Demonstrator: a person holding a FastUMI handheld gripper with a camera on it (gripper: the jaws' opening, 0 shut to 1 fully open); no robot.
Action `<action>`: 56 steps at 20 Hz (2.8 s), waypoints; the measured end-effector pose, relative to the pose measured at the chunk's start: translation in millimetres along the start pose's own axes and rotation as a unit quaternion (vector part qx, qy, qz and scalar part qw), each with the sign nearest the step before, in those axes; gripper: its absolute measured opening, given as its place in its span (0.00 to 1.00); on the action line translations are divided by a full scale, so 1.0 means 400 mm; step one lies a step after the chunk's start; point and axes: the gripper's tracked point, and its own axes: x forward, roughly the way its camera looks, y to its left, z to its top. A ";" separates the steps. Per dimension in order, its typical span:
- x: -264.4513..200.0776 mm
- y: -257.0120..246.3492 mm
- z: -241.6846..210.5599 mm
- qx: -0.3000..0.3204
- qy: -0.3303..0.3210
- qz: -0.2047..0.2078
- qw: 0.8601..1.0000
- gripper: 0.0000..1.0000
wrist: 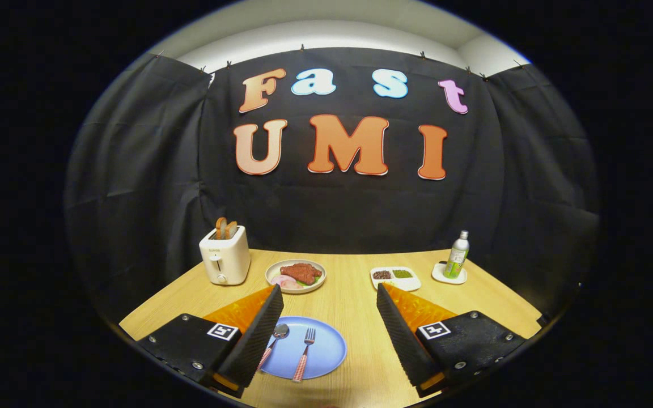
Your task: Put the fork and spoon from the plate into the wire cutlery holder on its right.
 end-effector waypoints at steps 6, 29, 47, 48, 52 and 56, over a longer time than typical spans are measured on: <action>0.065 0.018 -0.188 0.008 0.067 0.004 0.998 1.00; 0.135 0.091 -0.511 -0.012 0.223 0.004 0.975 0.13; 0.033 -0.288 -0.148 -0.053 0.295 0.021 0.954 0.07; 0.031 -0.325 -0.143 -0.063 0.312 0.014 0.948 0.07; 0.023 -0.408 -0.139 -0.079 0.370 0.008 0.926 0.07; 0.026 -0.446 -0.150 -0.086 0.430 0.016 0.899 0.07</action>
